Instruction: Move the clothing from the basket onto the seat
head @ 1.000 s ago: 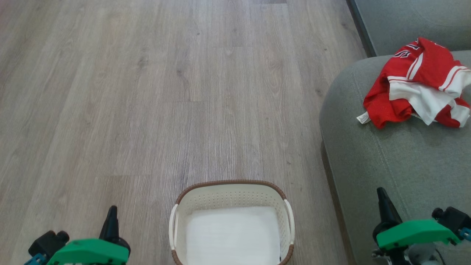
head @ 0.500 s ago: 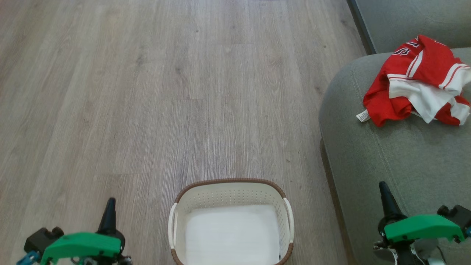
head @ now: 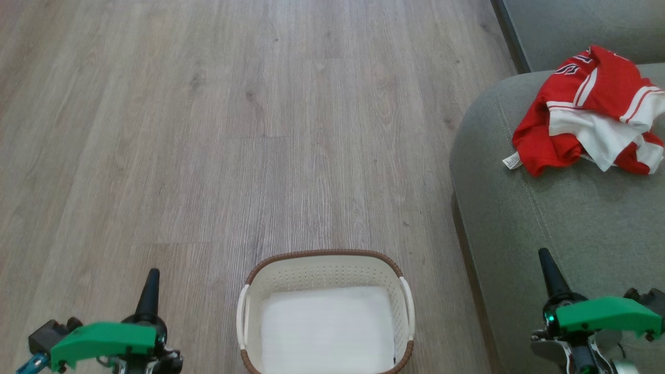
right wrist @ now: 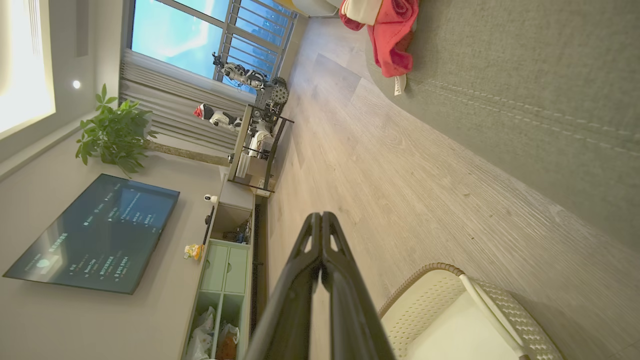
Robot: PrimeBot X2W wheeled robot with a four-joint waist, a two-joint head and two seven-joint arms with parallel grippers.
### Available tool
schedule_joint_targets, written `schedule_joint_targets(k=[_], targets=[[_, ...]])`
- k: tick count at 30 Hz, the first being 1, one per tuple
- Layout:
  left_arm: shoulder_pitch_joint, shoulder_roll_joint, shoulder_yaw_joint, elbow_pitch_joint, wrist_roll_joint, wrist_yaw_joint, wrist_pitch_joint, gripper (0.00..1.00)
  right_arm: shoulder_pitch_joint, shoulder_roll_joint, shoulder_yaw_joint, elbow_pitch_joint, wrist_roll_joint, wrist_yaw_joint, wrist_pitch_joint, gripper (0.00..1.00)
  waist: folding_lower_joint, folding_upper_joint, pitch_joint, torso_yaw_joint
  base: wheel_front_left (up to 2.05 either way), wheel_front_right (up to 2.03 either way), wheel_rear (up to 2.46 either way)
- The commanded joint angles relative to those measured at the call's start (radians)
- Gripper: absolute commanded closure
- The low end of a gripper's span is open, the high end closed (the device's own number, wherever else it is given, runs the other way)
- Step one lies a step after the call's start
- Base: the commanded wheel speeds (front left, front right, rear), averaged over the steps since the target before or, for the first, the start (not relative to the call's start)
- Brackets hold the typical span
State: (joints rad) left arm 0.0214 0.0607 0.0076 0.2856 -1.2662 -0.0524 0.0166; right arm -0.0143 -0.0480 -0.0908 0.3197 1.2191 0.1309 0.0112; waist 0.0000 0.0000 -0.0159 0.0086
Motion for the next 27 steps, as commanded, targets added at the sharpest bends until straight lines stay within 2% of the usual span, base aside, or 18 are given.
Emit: schedule_joint_targets(k=[1, 27], targets=[[-0.066, 0.005, 0.033, -0.037, -0.027, -0.011, 0.008, 1.00, -0.061, -0.003, 0.009, -0.044, 0.032, 0.000, 0.012, 1.00, 0.0000, 0.0000, 0.001, 0.000, 0.00, 0.00, 0.00], [-0.118, -0.007, 0.093, -0.039, -0.282, -0.066, 0.080, 1.00, -0.087, -0.002, -0.017, -0.069, 0.322, 0.000, 0.085, 1.00, 0.0000, 0.0000, 0.016, -0.007, 0.00, 0.00, 0.00]])
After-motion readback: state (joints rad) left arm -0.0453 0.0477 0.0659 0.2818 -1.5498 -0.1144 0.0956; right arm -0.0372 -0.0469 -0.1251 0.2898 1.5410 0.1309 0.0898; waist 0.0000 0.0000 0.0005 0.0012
